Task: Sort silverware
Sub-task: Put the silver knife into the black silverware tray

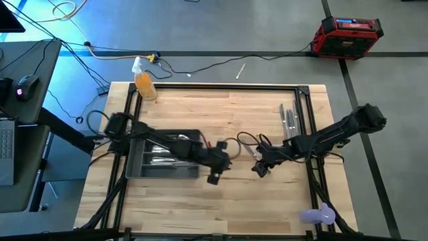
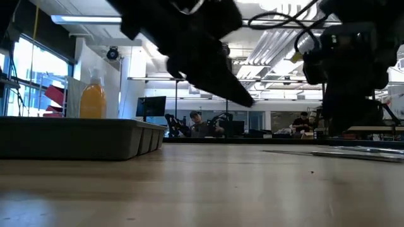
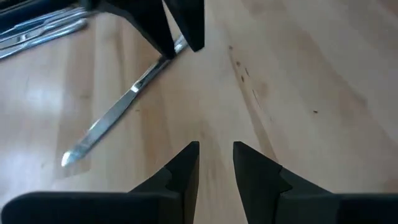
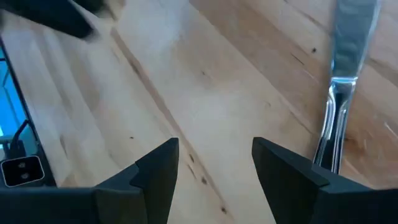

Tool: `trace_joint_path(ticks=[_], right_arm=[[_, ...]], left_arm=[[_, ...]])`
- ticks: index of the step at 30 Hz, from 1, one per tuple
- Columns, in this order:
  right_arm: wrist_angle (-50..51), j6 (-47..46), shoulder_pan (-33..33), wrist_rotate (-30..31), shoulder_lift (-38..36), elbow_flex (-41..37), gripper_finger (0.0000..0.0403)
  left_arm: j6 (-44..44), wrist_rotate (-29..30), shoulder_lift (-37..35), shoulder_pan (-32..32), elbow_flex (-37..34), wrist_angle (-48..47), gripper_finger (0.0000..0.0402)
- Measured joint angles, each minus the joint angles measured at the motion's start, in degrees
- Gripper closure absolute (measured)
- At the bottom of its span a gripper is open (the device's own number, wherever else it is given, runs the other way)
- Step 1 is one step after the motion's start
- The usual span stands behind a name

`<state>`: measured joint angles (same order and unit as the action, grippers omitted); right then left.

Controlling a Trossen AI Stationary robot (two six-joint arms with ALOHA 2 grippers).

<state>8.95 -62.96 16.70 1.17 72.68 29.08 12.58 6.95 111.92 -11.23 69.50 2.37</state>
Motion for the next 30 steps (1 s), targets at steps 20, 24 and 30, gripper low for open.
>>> trace_joint_path(ticks=[20,24,30], right_arm=[[-2.15,0.44,-5.11,3.53,11.77,0.75,0.0208],[-3.05,2.04,-4.11,2.79,13.84,3.21,0.0208],[-3.31,6.89,-3.58,0.36,13.55,7.83,0.0208]], left_arm=[[1.57,2.58,13.79,5.05,11.80,-9.64,0.0324],[1.01,1.04,13.79,5.13,11.77,-9.78,0.0324],[0.65,-0.23,13.86,4.75,11.75,-10.30,0.0324]])
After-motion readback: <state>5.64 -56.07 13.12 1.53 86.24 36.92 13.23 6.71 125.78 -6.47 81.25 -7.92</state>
